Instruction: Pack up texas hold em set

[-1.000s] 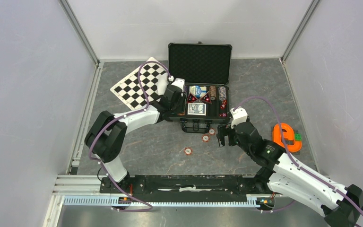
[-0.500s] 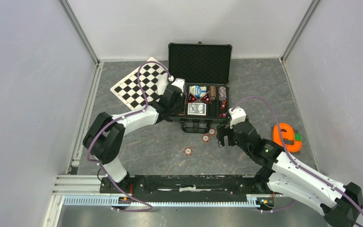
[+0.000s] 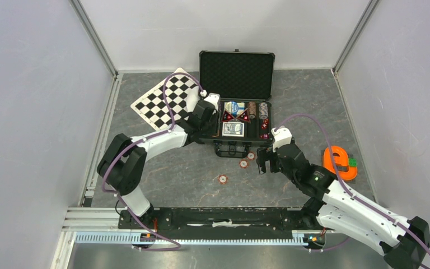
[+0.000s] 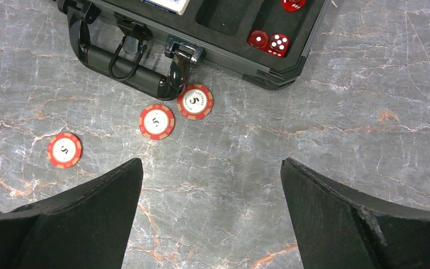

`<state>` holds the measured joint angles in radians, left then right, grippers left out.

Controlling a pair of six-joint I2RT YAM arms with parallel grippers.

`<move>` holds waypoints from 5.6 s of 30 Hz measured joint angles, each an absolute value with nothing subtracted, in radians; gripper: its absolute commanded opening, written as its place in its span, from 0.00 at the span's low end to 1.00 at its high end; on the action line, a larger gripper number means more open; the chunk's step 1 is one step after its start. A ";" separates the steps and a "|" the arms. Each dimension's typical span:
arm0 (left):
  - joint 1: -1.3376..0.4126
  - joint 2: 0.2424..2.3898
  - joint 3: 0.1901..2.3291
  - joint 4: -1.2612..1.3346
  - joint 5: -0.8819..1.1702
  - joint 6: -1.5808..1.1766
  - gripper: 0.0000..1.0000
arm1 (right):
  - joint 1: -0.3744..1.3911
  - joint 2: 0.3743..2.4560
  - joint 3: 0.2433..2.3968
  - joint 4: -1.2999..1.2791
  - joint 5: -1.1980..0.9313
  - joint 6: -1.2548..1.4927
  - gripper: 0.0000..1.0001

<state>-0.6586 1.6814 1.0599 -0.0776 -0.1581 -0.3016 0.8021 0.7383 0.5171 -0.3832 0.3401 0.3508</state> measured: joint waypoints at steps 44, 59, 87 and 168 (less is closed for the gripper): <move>-0.666 1.586 1.103 -0.190 -0.020 -0.336 0.62 | 0.802 0.731 0.517 -0.384 0.340 0.352 0.99; -0.949 1.429 1.001 -0.447 -0.125 -0.379 1.00 | 0.802 0.723 0.517 -0.408 0.351 0.359 0.99; -1.102 1.701 1.001 -0.474 -0.161 -0.479 0.72 | 0.802 0.644 0.517 -0.538 0.431 0.434 0.99; -1.111 1.739 1.040 -0.496 -0.217 -0.519 0.73 | 0.802 0.658 0.517 -0.524 0.407 0.441 0.99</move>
